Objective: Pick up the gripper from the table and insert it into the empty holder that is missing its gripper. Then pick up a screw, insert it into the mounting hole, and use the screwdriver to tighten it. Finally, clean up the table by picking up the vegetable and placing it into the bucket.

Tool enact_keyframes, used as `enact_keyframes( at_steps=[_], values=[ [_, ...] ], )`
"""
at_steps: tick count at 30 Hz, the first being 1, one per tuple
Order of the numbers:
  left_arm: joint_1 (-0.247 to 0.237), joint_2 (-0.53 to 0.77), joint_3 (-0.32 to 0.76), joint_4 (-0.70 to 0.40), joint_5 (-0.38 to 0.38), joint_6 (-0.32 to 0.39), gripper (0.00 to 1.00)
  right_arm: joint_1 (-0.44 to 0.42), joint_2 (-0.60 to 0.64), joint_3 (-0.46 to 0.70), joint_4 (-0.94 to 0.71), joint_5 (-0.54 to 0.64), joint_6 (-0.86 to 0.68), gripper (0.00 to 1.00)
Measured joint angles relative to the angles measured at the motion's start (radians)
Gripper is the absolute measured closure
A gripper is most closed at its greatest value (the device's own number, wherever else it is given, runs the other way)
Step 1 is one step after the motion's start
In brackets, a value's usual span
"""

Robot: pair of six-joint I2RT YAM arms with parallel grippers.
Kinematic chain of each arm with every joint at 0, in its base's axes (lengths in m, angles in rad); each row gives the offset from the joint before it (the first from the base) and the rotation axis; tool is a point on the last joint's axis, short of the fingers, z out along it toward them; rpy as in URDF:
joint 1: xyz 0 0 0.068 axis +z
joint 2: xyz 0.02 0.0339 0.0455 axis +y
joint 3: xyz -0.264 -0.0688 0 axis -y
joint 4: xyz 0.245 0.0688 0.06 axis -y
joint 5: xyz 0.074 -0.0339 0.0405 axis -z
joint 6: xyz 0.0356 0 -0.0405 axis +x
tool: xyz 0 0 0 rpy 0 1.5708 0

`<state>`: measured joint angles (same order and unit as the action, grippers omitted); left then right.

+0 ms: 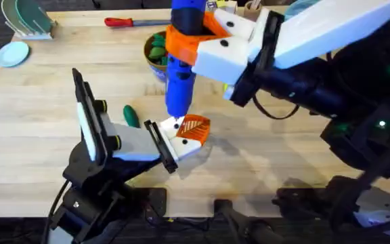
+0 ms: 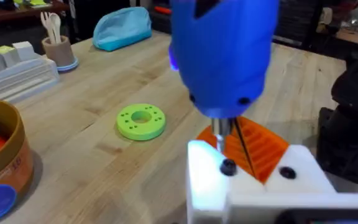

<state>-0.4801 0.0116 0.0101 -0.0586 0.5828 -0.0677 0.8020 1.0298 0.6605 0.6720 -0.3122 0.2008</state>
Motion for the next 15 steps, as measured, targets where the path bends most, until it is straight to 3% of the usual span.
enact_keyframes(
  at_steps=[15],
  values=[
    [0.000,0.000,0.000,0.000,0.000,0.000,0.996,-0.007,0.000,0.000,-0.014,-0.052,0.001,0.982]
  ],
)
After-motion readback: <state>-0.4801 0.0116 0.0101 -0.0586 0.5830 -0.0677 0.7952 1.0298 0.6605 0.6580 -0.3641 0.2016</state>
